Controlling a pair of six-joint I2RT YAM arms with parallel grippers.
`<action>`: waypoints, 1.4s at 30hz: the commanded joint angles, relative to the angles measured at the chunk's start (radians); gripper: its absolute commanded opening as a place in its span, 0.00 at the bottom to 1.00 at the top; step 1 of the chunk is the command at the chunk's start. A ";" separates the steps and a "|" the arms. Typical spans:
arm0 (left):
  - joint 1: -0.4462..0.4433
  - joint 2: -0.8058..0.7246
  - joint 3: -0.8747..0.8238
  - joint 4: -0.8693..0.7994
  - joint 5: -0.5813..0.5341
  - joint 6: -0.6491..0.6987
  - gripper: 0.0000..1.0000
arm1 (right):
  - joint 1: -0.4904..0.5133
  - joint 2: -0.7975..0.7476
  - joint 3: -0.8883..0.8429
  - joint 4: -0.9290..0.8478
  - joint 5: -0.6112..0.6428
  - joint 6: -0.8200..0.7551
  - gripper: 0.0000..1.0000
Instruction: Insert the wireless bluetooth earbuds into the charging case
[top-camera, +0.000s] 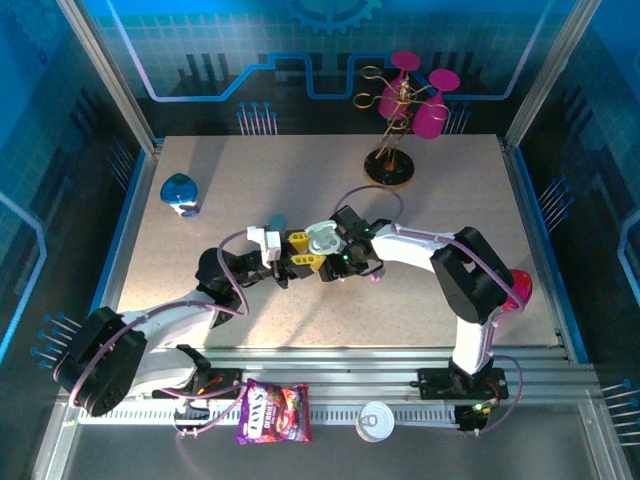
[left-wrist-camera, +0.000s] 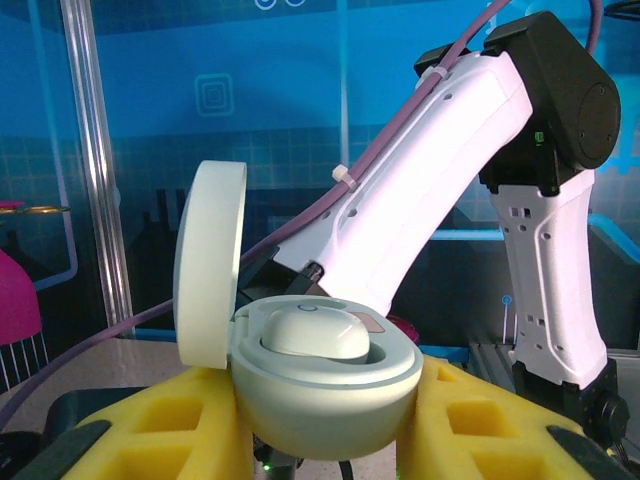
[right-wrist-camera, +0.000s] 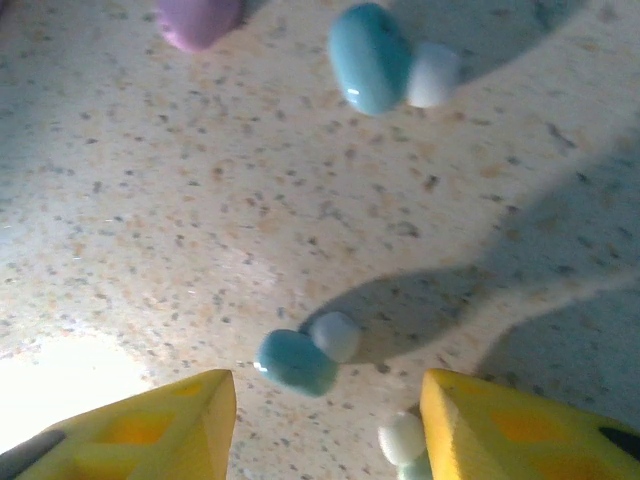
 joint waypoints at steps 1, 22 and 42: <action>0.005 -0.033 -0.016 0.011 0.006 0.002 0.22 | 0.025 0.027 0.049 -0.033 -0.073 -0.076 0.51; 0.005 -0.037 0.003 -0.020 0.028 0.029 0.22 | 0.057 -0.348 -0.490 0.527 0.219 0.691 0.45; 0.004 -0.057 -0.006 -0.041 0.025 0.026 0.22 | 0.027 -0.204 -0.496 0.679 0.143 0.704 0.38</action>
